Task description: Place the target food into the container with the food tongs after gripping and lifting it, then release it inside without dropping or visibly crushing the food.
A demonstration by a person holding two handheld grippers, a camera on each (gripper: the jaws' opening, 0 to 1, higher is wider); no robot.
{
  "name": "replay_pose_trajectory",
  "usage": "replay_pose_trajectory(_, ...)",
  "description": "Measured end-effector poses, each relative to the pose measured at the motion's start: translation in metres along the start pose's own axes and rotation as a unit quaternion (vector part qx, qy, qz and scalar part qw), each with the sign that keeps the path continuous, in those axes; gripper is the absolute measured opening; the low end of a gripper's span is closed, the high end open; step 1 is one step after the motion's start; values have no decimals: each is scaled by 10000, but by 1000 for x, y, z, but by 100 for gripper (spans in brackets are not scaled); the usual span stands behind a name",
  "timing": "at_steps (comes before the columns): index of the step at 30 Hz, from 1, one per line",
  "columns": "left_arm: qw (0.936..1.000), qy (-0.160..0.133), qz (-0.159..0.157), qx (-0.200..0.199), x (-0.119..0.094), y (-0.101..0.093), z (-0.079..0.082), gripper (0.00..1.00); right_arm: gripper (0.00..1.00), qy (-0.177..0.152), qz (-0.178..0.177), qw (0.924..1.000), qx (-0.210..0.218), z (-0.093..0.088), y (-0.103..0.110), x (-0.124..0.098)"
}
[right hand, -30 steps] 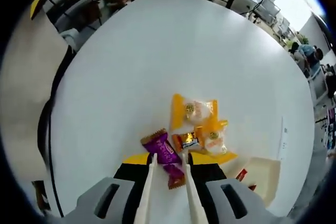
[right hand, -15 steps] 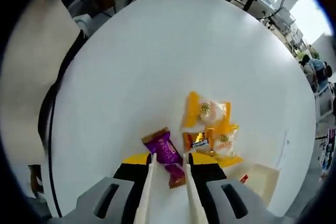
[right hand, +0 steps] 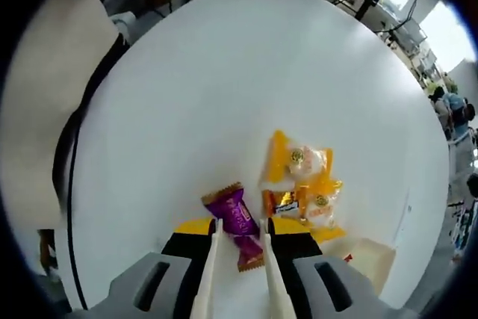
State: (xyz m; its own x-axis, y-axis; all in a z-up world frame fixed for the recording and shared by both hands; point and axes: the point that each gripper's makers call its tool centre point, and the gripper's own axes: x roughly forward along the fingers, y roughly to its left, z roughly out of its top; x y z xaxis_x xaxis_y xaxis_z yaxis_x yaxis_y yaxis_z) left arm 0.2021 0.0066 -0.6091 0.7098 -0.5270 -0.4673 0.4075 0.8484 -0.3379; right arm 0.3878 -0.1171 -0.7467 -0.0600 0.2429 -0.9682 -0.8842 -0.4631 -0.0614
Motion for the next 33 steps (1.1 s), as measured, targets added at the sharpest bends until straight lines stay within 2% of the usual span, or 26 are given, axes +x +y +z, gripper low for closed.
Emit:
replay_pose_trajectory(3, 10000, -16, -12, -1, 1, 0, 0, 70, 27, -118, -33, 9988, 476, -2, -1, 0)
replay_pose_trajectory(8, 10000, -23, -16, -3, 1, 2, 0, 70, 26, -233, -94, 9946, 1011, -5, -4, -1)
replay_pose_trajectory(11, 10000, -25, -20, 3, 1, 3, 0, 70, 25, -269, -95, 9924, 1193, -5, -3, -3)
replay_pose_trajectory(25, 10000, -40, -41, 39, 1, 4, 2, 70, 23, -348, -152, 9903, 1340, -6, -1, -5)
replay_pose_trajectory(33, 9999, -12, -117, 115, 4, 1, 3, 70, 23, -437, -278, 9882, 1444, -3, -2, -16)
